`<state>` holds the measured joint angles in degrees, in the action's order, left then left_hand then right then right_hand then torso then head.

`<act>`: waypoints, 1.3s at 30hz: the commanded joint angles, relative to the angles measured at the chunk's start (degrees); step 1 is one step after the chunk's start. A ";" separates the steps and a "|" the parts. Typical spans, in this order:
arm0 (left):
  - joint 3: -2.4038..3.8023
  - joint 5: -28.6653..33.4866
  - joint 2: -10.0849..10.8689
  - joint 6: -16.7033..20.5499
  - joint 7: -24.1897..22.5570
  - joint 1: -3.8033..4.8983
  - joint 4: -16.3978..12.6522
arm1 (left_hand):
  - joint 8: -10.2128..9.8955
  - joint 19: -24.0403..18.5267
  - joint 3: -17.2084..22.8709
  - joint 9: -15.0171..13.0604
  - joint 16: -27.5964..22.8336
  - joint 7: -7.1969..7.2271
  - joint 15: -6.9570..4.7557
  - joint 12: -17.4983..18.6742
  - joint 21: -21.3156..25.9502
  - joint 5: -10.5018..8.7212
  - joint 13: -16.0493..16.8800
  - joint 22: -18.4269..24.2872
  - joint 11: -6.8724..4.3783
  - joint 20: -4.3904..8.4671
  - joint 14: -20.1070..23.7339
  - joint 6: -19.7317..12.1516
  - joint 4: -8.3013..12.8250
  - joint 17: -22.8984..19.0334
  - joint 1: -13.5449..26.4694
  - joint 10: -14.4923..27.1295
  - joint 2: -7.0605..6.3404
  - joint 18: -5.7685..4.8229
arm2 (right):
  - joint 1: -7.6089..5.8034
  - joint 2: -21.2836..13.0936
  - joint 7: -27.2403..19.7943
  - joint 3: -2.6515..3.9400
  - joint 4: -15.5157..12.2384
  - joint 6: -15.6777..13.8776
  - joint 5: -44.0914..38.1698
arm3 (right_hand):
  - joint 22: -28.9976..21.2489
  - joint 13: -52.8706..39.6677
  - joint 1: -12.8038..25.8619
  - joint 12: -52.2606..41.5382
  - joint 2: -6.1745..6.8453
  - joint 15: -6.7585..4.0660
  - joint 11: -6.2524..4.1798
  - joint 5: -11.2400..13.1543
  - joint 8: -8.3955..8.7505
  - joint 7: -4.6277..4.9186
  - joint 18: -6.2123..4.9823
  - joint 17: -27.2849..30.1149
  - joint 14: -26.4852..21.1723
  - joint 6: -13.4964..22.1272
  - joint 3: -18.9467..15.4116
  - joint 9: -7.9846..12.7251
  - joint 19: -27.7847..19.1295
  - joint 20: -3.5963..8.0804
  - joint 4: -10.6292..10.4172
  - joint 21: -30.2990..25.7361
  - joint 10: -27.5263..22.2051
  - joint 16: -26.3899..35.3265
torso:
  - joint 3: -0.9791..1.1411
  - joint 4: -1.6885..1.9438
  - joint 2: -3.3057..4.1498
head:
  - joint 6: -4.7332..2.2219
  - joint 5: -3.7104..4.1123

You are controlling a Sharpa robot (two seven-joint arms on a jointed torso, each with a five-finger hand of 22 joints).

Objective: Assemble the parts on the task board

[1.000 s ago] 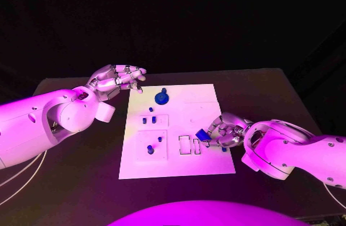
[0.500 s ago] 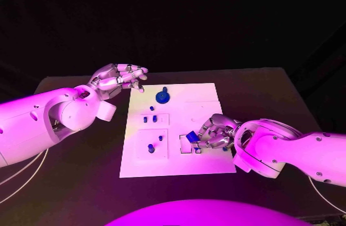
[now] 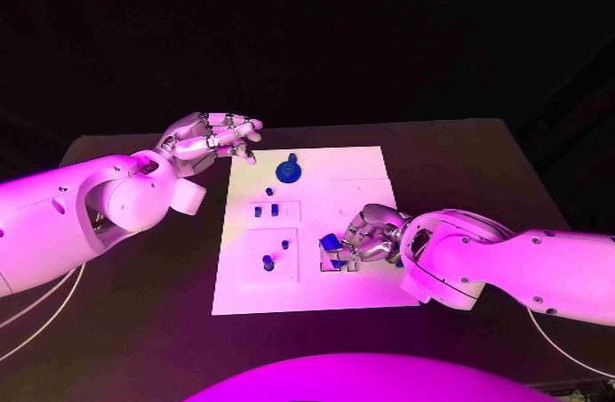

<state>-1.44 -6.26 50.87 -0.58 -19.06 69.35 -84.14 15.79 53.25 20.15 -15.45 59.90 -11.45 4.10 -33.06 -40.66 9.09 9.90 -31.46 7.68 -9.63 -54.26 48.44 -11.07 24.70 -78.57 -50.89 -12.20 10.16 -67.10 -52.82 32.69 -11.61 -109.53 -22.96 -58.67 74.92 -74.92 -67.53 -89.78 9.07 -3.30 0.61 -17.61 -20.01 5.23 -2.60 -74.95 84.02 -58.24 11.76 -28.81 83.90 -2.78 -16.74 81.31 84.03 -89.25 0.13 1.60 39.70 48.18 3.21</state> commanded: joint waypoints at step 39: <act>0.03 0.13 -0.04 -1.39 0.07 0.01 0.38 | 0.36 0.50 -0.32 -0.06 0.29 0.07 0.04 -0.22 0.50 0.12 0.07 0.18 0.10 -0.15 0.21 -0.41 -0.31 0.06 -0.56 0.48 0.37 0.35 | 1.01 -1.44 -3.75 0.00 -1.28 4.64 -5.48 | 12.73 -14.11 -0.77 0.99 -5.24 -0.50 -0.72 12.19 -2.18 -1.10 0.84 -12.20 5.41 0.35 -16.83 -1.79 3.93 0.45 0.30 -1.21 5.22 0.15 | 0.08 -0.13 -0.07 | 0.56 -0.43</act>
<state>-1.44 -6.25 50.92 -0.94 -18.76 69.35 -83.72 15.79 53.46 20.00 -15.43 59.90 -11.45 4.10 -33.06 -40.33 9.10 9.89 -31.34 7.68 -9.83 -54.26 48.44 -11.22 24.69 -78.65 -50.89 -12.13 10.17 -66.12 -54.04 31.91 -11.61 -110.40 -21.06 -63.07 74.95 -74.91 -67.48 -88.87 3.79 -3.30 0.21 -5.45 -21.95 3.91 -2.60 -74.92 84.02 -58.09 -5.40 -30.54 83.90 -2.78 -16.44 80.42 84.04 -89.24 0.24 1.51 39.66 48.63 2.81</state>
